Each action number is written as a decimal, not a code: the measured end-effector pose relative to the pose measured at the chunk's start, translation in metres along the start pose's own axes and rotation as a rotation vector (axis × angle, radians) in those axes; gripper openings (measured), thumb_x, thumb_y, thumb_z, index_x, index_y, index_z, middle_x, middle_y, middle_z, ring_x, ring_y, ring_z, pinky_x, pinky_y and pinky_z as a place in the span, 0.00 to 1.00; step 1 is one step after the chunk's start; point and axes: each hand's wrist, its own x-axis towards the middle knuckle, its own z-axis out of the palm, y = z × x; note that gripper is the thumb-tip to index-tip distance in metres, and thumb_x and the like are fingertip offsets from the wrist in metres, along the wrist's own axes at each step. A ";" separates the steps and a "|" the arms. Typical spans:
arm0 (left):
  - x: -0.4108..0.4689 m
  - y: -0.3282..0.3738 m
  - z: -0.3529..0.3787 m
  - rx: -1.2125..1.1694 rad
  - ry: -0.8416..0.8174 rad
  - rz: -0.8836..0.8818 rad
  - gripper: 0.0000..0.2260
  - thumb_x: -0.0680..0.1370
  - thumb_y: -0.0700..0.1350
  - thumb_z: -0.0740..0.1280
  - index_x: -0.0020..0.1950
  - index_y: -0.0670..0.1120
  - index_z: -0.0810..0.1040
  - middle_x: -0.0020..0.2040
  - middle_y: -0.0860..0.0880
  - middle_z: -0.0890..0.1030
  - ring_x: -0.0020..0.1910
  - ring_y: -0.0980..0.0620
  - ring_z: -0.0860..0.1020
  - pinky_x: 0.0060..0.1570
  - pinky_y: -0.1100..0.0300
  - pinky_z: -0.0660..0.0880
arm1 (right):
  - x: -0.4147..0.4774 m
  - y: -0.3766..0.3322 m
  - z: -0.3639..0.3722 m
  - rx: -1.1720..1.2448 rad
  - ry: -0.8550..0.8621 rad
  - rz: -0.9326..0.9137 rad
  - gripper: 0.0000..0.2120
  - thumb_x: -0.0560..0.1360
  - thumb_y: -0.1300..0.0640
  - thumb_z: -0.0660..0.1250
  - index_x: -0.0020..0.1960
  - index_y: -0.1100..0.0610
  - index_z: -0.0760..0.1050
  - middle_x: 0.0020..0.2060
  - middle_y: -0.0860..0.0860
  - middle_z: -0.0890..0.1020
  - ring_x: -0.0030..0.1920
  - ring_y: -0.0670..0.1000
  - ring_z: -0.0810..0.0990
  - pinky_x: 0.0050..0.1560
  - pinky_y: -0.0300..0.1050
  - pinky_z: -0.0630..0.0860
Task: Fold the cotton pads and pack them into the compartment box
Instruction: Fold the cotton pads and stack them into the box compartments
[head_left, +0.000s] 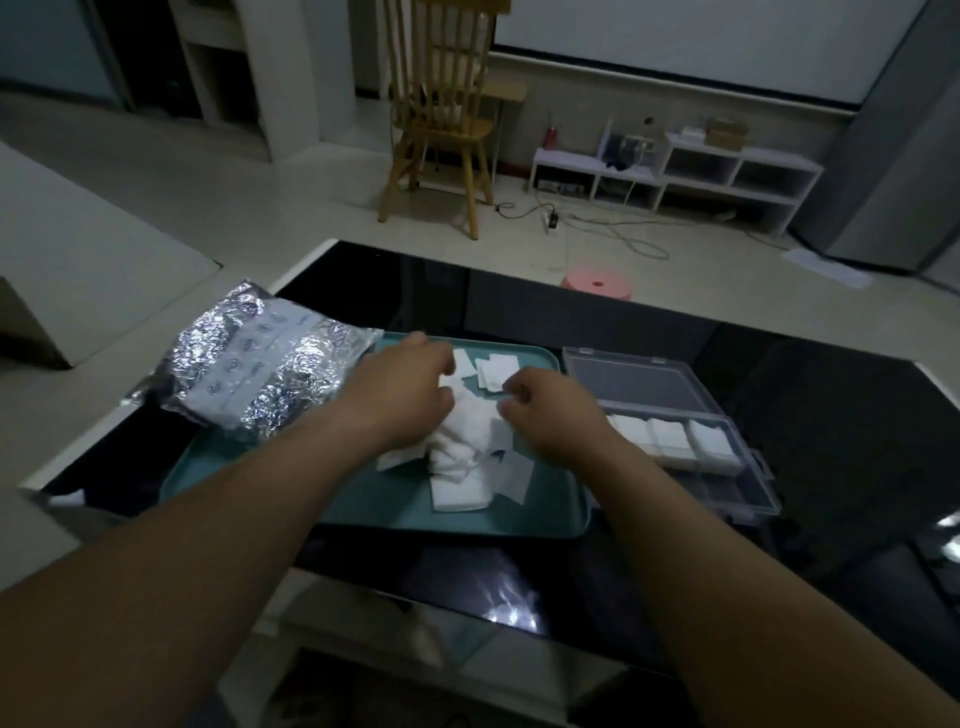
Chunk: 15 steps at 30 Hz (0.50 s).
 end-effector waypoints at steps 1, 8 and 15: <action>-0.005 -0.008 -0.001 0.012 -0.058 -0.038 0.17 0.79 0.53 0.67 0.67 0.51 0.74 0.65 0.46 0.74 0.60 0.42 0.77 0.61 0.46 0.74 | 0.002 -0.001 0.005 0.016 -0.057 0.049 0.20 0.80 0.45 0.67 0.69 0.52 0.76 0.63 0.52 0.82 0.59 0.56 0.81 0.57 0.50 0.78; -0.009 -0.012 0.017 0.052 -0.288 -0.046 0.28 0.76 0.58 0.70 0.72 0.51 0.66 0.67 0.47 0.68 0.60 0.43 0.77 0.56 0.49 0.70 | 0.006 -0.010 0.019 -0.011 -0.037 0.048 0.26 0.74 0.42 0.75 0.68 0.51 0.77 0.61 0.50 0.81 0.49 0.49 0.75 0.46 0.45 0.72; 0.001 -0.015 0.015 -0.041 -0.245 -0.024 0.28 0.77 0.54 0.71 0.75 0.52 0.67 0.69 0.47 0.69 0.62 0.44 0.77 0.60 0.49 0.74 | -0.008 -0.005 0.019 0.034 0.039 0.001 0.21 0.74 0.45 0.75 0.65 0.45 0.75 0.59 0.46 0.76 0.51 0.48 0.78 0.49 0.47 0.77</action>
